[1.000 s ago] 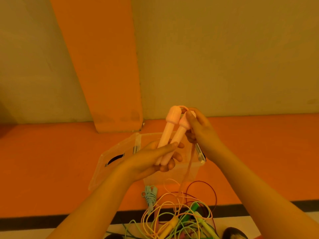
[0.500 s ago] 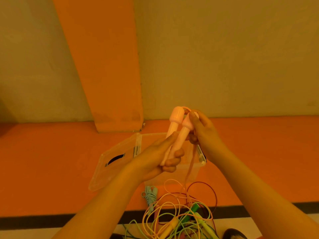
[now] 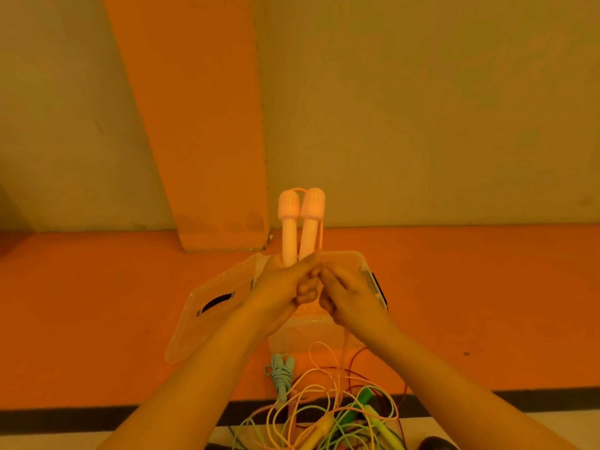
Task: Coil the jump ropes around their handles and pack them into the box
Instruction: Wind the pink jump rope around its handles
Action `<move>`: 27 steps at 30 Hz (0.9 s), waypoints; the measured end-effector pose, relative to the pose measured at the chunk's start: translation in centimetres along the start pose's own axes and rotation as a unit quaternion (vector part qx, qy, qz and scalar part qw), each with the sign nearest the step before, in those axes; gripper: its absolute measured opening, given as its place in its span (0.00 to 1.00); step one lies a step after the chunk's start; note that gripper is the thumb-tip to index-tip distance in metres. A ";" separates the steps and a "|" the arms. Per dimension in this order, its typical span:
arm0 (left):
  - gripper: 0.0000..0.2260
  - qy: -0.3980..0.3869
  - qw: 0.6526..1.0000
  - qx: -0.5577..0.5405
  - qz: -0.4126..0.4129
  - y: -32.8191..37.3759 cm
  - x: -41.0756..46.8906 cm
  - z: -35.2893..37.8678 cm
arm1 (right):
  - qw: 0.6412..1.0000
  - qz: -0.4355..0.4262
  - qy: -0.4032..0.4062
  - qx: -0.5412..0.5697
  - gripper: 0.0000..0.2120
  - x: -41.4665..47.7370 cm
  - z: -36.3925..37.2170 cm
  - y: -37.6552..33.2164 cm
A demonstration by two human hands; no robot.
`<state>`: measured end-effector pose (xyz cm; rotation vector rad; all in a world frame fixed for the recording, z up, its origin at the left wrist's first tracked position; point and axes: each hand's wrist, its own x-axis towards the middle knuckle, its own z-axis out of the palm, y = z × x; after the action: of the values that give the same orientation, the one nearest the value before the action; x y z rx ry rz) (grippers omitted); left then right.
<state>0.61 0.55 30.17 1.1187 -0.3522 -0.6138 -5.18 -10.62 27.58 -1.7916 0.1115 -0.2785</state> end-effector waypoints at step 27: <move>0.12 -0.002 0.937 0.336 -0.094 -0.7 -0.3 -0.7 | 0.914 -0.271 -0.003 -0.303 0.10 1.9 -4.0 -2.8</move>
<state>0.54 1.02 29.28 1.8230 -0.4801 -0.6839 -4.55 -14.13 31.38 -2.4239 -0.3520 -0.6920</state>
